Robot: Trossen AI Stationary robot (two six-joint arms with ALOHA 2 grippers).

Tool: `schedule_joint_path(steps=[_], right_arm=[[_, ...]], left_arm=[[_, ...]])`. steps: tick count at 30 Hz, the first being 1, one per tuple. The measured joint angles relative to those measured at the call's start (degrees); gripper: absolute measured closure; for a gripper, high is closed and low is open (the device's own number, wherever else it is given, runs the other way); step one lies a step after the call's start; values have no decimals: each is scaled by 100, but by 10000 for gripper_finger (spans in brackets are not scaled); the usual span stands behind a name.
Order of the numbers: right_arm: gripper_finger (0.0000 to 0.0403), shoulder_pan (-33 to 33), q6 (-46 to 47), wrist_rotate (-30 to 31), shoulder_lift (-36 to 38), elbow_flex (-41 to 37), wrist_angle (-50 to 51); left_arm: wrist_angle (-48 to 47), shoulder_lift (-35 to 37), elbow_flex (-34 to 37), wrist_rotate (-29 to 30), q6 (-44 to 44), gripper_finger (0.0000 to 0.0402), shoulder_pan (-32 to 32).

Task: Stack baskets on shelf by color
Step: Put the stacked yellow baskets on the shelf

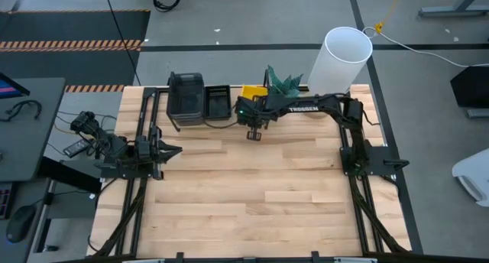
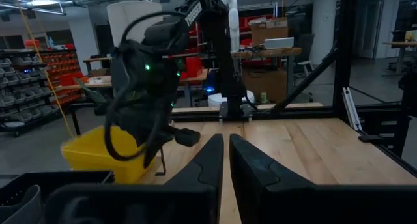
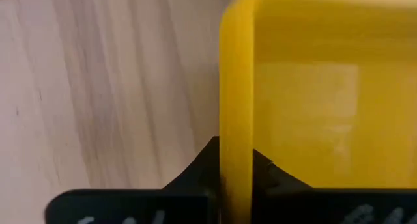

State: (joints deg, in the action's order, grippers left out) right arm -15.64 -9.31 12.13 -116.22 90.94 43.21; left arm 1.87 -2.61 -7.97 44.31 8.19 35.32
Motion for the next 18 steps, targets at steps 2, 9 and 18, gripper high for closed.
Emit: schedule_joint_path(steps=[2,9,18], right_arm=[[358,45,-61,10,0,-41,-23],[295,177,-131,24,0,-46,-274],[215,298,-178,307,0,65,-346]], left_arm=[[1,2,0,0,0,371,-1],[0,2,0,-2,0,378,1],[0,2,0,-1,0,366,1]])
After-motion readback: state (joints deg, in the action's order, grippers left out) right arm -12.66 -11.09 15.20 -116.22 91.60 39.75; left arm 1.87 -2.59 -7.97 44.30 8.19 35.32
